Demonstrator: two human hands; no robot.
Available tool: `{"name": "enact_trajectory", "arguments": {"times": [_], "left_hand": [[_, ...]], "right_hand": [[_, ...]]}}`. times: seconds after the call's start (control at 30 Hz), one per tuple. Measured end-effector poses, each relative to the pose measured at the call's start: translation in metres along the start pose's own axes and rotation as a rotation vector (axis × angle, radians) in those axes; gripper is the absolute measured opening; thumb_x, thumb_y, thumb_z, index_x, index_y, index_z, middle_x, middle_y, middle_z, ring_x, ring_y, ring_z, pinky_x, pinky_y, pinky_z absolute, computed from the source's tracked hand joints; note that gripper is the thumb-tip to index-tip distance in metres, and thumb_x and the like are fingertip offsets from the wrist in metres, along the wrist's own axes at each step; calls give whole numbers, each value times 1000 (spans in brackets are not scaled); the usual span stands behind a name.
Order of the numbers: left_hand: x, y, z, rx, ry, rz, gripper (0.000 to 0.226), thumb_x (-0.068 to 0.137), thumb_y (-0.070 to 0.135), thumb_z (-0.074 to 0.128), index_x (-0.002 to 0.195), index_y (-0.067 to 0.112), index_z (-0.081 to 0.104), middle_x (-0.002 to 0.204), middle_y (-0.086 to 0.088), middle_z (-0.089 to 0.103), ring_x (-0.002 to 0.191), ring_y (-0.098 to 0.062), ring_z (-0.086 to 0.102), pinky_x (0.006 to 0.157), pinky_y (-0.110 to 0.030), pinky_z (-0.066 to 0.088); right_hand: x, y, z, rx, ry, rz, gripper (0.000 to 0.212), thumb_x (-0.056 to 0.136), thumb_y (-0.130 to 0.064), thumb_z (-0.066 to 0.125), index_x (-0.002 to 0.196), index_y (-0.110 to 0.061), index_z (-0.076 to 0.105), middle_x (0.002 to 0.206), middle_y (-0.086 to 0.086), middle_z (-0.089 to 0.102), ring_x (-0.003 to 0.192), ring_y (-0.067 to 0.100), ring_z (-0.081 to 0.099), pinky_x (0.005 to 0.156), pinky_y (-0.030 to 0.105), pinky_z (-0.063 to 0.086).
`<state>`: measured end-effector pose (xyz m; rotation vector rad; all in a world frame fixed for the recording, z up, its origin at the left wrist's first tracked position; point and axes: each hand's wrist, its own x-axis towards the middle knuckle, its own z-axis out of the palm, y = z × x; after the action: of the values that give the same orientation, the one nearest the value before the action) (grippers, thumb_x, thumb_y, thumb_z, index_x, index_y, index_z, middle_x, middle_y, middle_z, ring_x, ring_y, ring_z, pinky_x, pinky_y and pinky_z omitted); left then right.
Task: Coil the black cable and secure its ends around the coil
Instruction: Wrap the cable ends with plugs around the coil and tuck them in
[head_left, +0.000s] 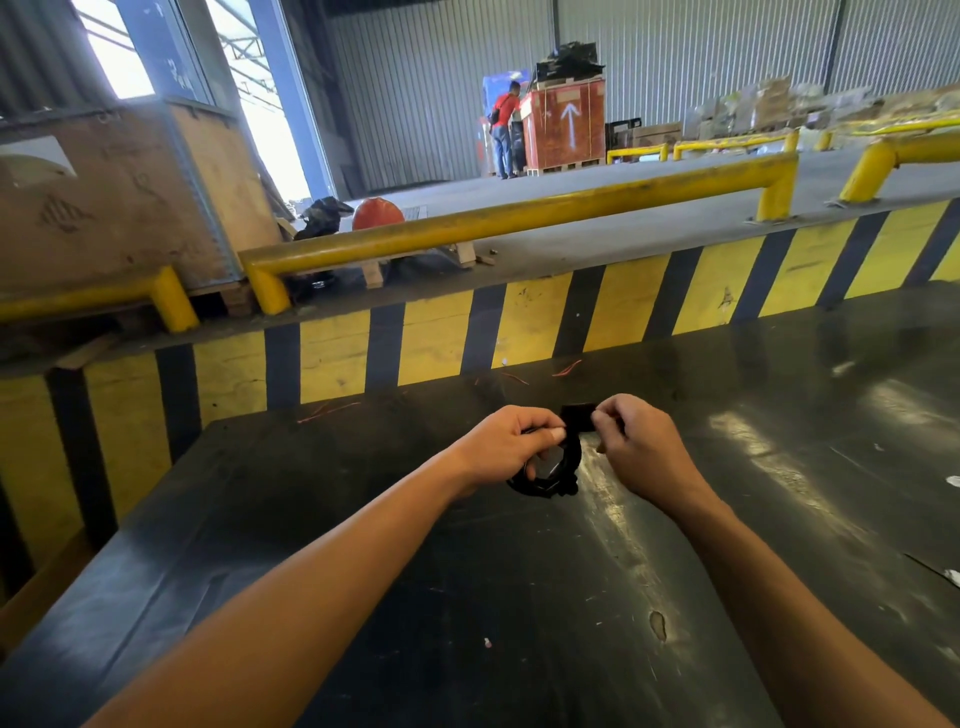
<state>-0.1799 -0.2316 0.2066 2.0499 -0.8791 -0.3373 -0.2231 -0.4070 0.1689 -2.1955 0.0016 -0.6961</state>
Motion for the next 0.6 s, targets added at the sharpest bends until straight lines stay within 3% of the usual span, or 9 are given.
{"name": "enact_trajectory", "arguments": {"times": [0.07,0.13,0.2,0.3,0.4,0.5,0.6], "left_hand": [[-3,-1,-7,-1,-14,-19,18,99,16,47,98,14,65,72,5,55,53,-2,51,60,-17,44],[-5,-4,-13,-7,-25,-55,19,99,17,46,99,13,65,73,3,54,54,-5,51,62,-21,43],[-5,-6,-16,-3,-52,-85,19,99,18,47,100,12,65,74,2,54,55,-6,51,63,-23,43],[-4,-5,-17,-8,-103,-91,18,99,19,47,96,14,64,74,1,54,55,-7,51,63,-23,43],[-1,-2,-21,1,-126,-97,18,98,19,47,93,17,64,73,1,55,54,-5,52,60,-20,44],[0,-1,-27,4,-128,-123,19,99,19,46,90,19,64,73,2,56,52,-4,52,57,-17,45],[2,2,-32,1,-115,-144,21,99,18,45,87,18,63,72,0,56,51,-5,51,57,-20,44]], "right_hand": [[4,6,-5,193,23,149,19,94,-15,47,78,-16,57,64,0,65,55,4,61,52,11,41],[5,11,-10,496,-1,268,16,95,-11,46,82,-14,56,65,5,65,53,6,65,53,19,49],[4,13,-12,691,-19,298,11,93,-4,46,90,-13,53,64,8,65,52,12,66,49,21,51],[2,13,-12,584,-46,234,26,93,-4,41,100,-25,55,69,7,65,51,9,61,50,22,49],[1,9,-13,440,-81,153,38,94,-7,33,89,-26,66,66,7,62,49,6,55,48,24,45],[0,6,-15,386,-104,126,29,94,-12,42,85,-23,67,51,-1,61,46,6,55,48,21,45],[-1,3,-20,407,-207,102,12,89,-21,60,82,-14,66,58,6,68,47,9,59,52,23,48]]}}
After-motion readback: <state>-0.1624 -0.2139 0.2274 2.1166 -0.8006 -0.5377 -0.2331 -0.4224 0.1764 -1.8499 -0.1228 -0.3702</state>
